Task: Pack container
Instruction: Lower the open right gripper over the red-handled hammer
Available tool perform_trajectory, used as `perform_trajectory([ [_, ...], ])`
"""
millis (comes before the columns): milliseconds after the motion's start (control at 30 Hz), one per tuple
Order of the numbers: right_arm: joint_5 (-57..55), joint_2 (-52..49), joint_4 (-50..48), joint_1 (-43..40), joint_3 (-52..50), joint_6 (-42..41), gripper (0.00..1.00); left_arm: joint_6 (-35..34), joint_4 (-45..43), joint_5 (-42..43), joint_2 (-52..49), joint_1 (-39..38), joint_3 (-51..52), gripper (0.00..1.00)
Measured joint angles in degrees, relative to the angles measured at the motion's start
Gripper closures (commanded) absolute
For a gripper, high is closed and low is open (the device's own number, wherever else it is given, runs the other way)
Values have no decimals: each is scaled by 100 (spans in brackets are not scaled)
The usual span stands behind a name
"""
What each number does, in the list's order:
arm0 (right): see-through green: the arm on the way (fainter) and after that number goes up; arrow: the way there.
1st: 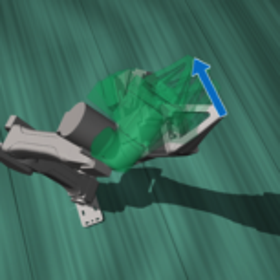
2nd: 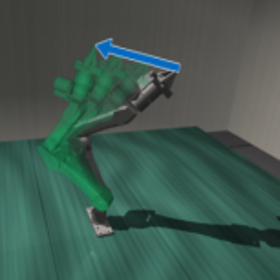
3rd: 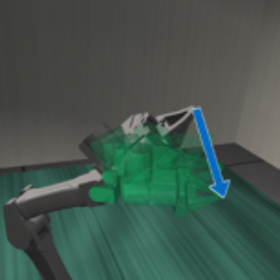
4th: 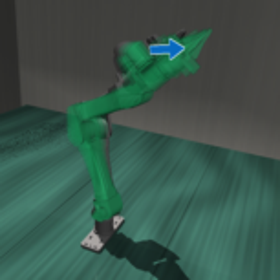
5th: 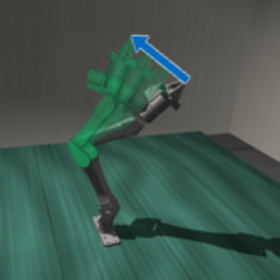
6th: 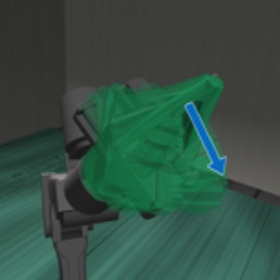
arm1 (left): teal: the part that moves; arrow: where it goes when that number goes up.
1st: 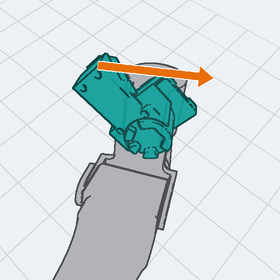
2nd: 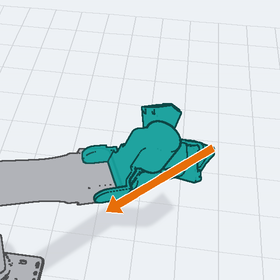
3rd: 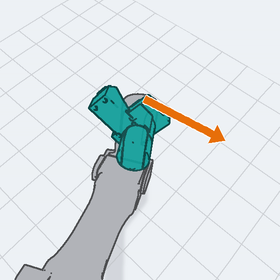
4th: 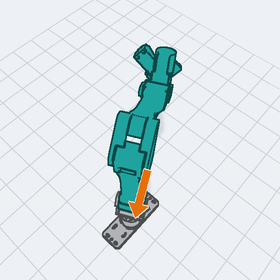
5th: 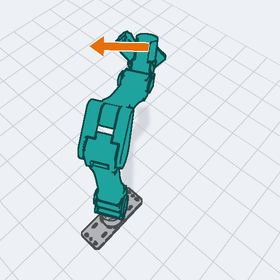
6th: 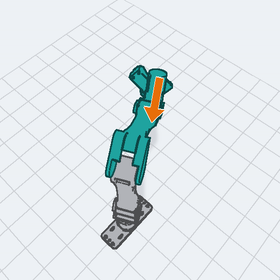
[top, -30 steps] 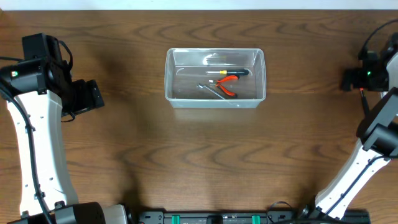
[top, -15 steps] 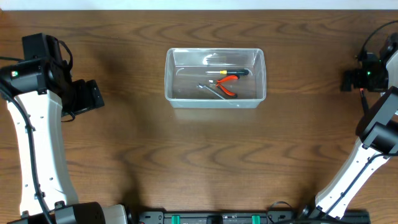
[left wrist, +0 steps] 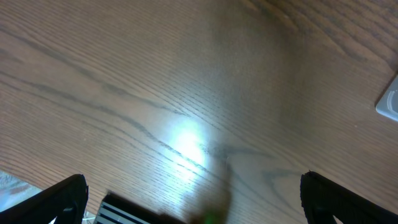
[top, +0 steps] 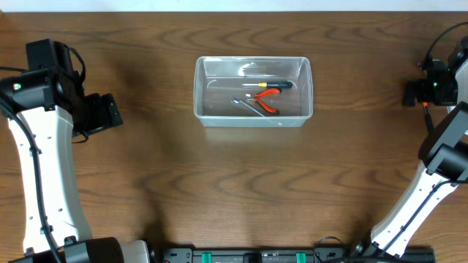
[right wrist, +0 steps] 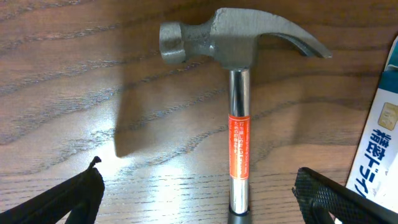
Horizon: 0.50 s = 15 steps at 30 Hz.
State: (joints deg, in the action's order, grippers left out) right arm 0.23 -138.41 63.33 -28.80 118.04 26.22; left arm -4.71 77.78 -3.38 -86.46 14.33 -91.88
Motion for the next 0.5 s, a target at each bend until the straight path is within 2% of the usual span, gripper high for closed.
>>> perform_trajectory([
  [500,0,0,101,-11,0,129,2,0,0,0,0,0,0,2],
])
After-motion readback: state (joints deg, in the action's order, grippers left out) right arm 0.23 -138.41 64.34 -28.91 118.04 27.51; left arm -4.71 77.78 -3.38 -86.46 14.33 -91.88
